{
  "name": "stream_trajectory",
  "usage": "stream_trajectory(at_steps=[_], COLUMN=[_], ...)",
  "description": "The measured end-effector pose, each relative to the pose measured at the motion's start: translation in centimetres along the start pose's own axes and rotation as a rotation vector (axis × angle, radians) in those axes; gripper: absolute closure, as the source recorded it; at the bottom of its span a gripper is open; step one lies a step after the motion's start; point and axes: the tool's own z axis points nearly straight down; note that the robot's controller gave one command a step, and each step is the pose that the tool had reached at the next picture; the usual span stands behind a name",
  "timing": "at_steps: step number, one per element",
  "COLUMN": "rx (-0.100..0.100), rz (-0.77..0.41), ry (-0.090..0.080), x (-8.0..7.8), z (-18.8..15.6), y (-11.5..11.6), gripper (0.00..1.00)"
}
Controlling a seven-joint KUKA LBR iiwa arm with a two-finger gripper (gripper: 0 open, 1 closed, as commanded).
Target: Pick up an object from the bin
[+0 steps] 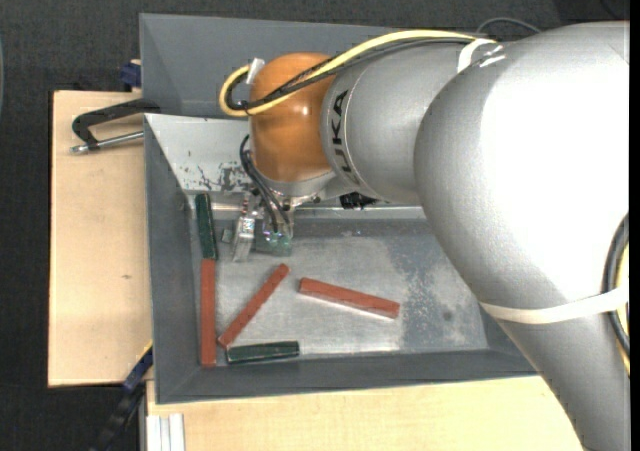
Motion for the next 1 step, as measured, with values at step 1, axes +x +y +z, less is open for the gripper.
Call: stream_trajectory(at_steps=[1], rx=[0.0], rz=[0.001], ry=[0.001], x=[0.0], z=[-0.03], y=[-0.06], gripper=[1.0])
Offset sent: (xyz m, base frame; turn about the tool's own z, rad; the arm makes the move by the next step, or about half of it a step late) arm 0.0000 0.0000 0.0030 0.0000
